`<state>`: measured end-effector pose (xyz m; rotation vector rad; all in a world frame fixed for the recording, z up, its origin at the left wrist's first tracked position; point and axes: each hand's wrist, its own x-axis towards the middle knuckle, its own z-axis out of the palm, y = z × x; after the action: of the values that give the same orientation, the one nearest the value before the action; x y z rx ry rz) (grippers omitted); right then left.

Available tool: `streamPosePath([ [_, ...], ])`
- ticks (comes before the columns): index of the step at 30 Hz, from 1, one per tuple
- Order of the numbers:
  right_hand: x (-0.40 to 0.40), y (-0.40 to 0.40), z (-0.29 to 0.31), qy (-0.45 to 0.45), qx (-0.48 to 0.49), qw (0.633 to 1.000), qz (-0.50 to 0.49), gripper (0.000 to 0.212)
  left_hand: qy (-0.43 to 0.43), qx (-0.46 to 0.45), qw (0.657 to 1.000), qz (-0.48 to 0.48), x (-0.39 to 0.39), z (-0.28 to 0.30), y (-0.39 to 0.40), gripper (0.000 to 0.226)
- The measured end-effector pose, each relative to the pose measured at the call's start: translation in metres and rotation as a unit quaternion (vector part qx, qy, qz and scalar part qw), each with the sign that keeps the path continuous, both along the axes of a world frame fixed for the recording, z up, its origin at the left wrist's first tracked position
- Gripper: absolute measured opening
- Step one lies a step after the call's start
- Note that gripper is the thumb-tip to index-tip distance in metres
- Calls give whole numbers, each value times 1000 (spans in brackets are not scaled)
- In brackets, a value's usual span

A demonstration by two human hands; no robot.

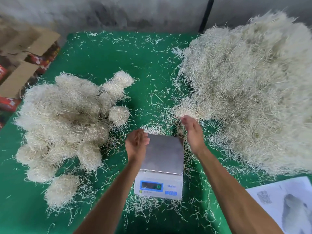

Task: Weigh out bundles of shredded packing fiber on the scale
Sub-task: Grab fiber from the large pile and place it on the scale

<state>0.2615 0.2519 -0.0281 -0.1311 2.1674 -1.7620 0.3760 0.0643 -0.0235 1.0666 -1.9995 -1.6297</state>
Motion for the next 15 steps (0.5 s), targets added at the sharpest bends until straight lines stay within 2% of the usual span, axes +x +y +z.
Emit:
streamPosePath([
  [3,-16,-4,-11,27,30,999,16,25,16,9,999,-28,-30,12,7,25],
  [5,-32,-6,-14,43,48,998,16,26,15,-25,998,-57,-55,12,8,20],
  [7,-55,-7,-19,136,166,977,-13,30,-16,-95,991,-90,-78,6,5,18],
  [9,-80,-4,-25,219,321,921,-34,51,-60,-148,980,-115,-100,-4,-1,16],
  [10,-92,-2,-27,209,370,904,-35,70,-92,-168,973,-125,-112,-11,-2,21],
  [12,-116,3,-35,144,436,888,-29,101,-198,-178,954,-140,-134,-25,-2,42],
  [13,-127,4,-42,109,460,881,-20,109,-239,-163,946,-148,-144,-32,2,53],
  [15,-144,3,-54,44,466,883,-1,114,-255,-109,945,-173,-164,-42,15,66],
])
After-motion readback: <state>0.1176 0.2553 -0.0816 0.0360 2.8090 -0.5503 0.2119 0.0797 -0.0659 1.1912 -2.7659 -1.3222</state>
